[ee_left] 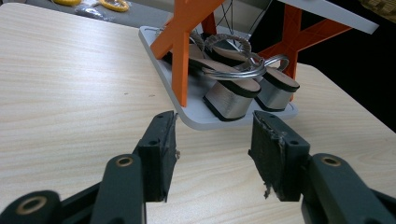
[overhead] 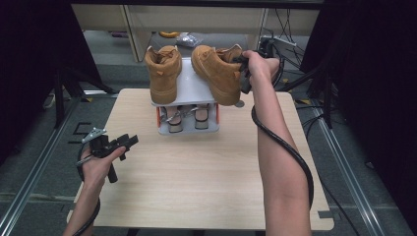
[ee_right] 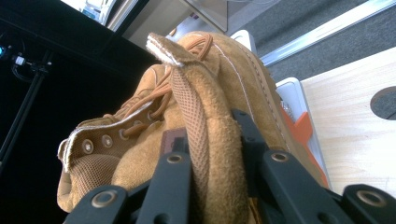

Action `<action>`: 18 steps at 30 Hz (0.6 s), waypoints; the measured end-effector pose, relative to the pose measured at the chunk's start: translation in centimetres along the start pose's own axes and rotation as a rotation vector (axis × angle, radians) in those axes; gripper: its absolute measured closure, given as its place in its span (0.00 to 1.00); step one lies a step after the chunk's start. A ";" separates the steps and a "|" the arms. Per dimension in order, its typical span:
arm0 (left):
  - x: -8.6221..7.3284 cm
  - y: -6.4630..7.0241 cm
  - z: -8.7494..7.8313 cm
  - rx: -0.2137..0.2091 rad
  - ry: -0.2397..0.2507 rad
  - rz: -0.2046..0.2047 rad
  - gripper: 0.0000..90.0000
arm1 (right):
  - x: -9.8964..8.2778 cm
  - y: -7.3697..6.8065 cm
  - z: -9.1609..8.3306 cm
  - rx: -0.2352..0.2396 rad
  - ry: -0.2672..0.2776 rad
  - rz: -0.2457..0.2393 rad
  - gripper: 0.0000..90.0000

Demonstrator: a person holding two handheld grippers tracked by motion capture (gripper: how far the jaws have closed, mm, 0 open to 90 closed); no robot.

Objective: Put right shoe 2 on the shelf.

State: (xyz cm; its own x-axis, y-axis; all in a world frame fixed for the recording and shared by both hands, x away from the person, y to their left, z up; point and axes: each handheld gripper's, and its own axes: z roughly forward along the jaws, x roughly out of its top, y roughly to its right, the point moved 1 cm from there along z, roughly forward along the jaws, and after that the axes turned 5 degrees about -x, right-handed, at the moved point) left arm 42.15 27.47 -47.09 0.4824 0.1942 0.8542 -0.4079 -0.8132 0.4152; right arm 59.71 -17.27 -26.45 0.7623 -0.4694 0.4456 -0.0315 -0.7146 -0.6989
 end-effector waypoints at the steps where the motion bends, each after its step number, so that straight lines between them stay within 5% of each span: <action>1: 0.0 0.0 0.0 0.001 -0.001 0.001 0.55 | 0.0 -0.1 0.1 -0.007 0.004 -0.001 0.88; 18: 0.0 0.0 0.0 -0.003 0.002 -0.001 0.55 | -0.5 -1.7 1.9 -0.022 0.010 -0.005 0.87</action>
State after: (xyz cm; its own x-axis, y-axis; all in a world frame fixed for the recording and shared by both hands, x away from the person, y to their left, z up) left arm 42.17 27.52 -47.10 0.4812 0.1965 0.8543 -0.4096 -0.8112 0.4173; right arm 60.66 -14.85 -26.53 0.7562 -0.4708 0.4544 -0.0423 -0.7282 -0.6841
